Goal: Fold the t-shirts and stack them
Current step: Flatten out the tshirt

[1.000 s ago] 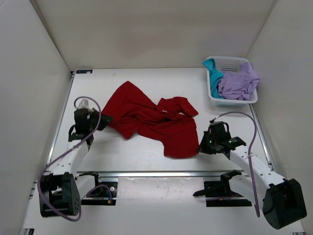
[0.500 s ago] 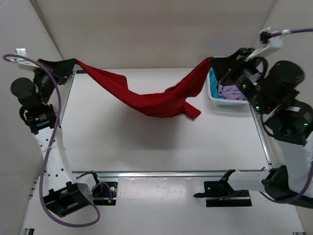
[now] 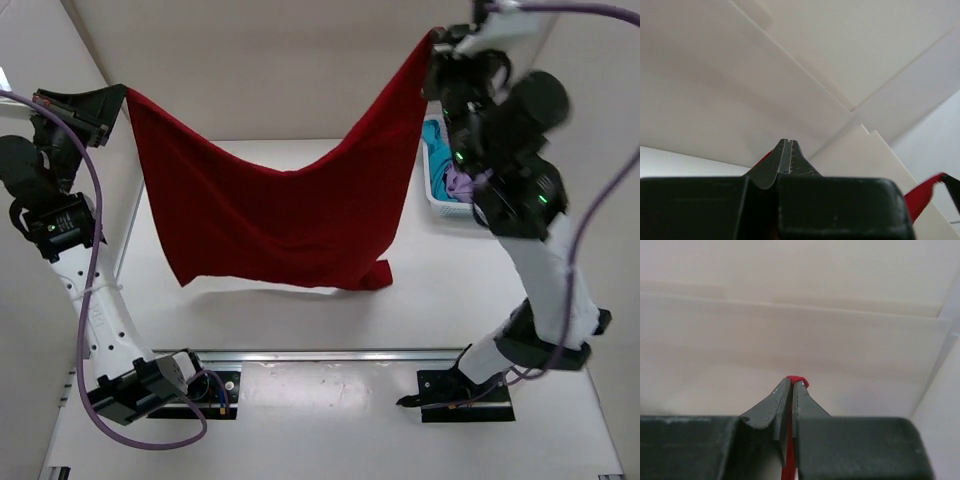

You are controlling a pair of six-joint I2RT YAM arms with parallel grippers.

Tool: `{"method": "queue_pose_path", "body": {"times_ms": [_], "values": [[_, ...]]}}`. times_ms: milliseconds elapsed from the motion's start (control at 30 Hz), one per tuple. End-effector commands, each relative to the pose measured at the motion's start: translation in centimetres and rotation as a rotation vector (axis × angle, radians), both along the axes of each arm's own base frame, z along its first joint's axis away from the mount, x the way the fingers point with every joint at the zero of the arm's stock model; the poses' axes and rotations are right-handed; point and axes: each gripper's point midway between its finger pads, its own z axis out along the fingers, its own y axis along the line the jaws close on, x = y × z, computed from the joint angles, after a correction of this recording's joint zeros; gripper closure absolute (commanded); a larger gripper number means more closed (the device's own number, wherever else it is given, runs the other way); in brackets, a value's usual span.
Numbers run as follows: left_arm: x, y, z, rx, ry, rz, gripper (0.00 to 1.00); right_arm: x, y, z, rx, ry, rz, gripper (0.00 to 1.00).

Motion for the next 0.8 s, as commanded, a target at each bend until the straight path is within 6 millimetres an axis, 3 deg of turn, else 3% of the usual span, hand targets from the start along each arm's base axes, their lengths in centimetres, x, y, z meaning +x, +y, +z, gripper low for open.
{"method": "queue_pose_path", "body": {"times_ms": [0,33,67,100,133,167,233,267,300,400,467,500,567,600,633,767], "values": [[4.2,2.0,-6.2,-0.039,0.126,0.107,1.0,8.4,-0.1,-3.3,-0.083,0.047,0.016,1.0],[5.2,1.9,-8.1,-0.047,0.158,0.133,1.0,11.7,-0.7,-5.9,-0.059,0.123,0.071,1.0],[6.7,0.6,-11.2,-0.001,0.228,0.137,1.0,16.5,-1.6,-10.6,-0.055,0.245,0.113,1.0],[7.3,1.2,-11.8,0.022,0.235,0.166,1.0,16.5,-1.6,-10.7,-0.055,0.246,0.113,1.0],[8.7,0.1,-13.9,0.031,0.299,0.16,1.0,19.1,-1.9,-13.8,-0.065,0.318,0.11,1.0],[9.6,-0.4,-15.4,0.048,0.327,0.152,1.0,20.2,-2.8,-14.6,-0.024,0.346,0.099,1.0],[11.9,-1.2,-18.1,0.026,0.38,0.095,1.0,23.5,-2.1,-18.6,-0.009,0.43,0.132,1.0],[12.3,-1.5,-17.5,0.017,0.374,0.074,1.0,24.0,-3.3,-18.5,0.031,0.428,0.123,1.0],[13.3,-1.6,-18.3,0.019,0.398,0.056,1.0,24.0,-3.3,-18.4,0.034,0.426,0.138,1.0],[12.6,-2.2,-14.9,0.023,0.334,0.045,1.0,21.8,-4.3,-13.2,0.089,0.312,0.164,1.0],[10.8,-2.3,-10.9,0.025,0.25,0.043,1.0,18.2,-4.8,-8.9,0.102,0.213,0.161,1.0],[10.1,-2.3,-10.1,0.018,0.235,0.035,1.0,16.6,-4.3,-7.4,0.09,0.172,0.165,1.0],[7.1,-2.7,-7.1,0.015,0.147,0.02,1.0,11.7,-4.6,-3.9,0.087,0.081,0.112,1.0],[6.2,-2.6,-6.4,0.009,0.129,0.022,1.0,10.2,-2.6,-3.5,0.039,0.059,0.133,1.0],[4.5,-2.9,-5.3,0.018,0.096,0.021,1.0,8.2,-3.5,-2.2,0.05,0.031,0.059,1.0],[-0.5,-2.3,-1.3,-0.009,-0.014,-0.016,1.0,0.2,-0.1,0.2,-0.034,-0.025,-0.04,1.0]]}}
